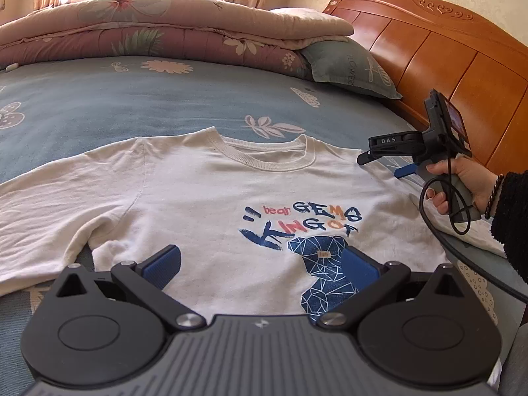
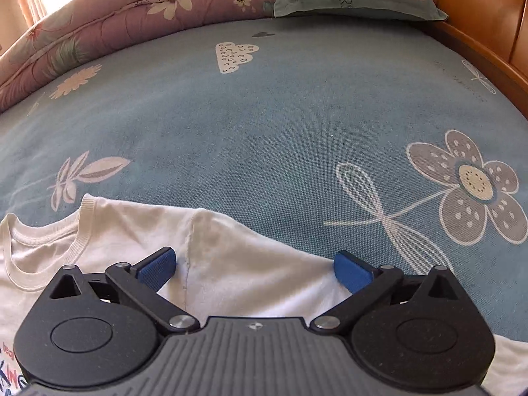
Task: Fold clothes
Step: 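Open the right gripper and smooth the sleeve back toward the shoulder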
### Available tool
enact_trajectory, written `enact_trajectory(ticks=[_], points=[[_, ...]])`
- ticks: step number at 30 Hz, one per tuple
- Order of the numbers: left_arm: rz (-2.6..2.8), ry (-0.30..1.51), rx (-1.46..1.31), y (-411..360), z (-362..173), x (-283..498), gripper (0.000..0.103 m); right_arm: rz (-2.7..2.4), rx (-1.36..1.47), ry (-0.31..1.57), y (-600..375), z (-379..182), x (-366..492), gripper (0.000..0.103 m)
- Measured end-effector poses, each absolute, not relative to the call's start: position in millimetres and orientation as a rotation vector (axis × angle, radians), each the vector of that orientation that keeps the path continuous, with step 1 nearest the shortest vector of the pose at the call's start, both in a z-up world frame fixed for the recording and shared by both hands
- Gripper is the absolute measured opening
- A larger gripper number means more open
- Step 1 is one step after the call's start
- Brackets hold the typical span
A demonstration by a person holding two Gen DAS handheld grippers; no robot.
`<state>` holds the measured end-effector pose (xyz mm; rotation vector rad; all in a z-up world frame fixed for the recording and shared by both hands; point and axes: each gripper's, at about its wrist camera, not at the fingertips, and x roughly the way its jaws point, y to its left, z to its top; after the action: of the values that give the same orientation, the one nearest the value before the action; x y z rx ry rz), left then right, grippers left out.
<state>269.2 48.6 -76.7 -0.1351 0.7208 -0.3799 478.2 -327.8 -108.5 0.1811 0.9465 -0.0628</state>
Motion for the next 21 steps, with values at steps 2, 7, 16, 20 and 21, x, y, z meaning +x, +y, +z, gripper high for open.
enact_trajectory(ticks=[2,7,16,20,21], points=[[-0.375,0.717,-0.140,50,-76,269,0.102,-0.020,0.227,0.968,-329,-98,478,0.103],[-0.358,0.725,-0.148,52,-78,271,0.102,0.173,0.259,0.950,-297,-76,462,0.103],[-0.356,0.742,-0.129,50,-82,273,0.102,0.150,0.197,0.918,-289,-104,491,0.103],[-0.366,0.736,-0.137,49,-81,271,0.102,0.151,0.300,0.912,-328,-77,462,0.103],[-0.370,0.738,-0.136,48,-81,271,0.102,0.144,0.313,0.913,-338,-71,452,0.103]])
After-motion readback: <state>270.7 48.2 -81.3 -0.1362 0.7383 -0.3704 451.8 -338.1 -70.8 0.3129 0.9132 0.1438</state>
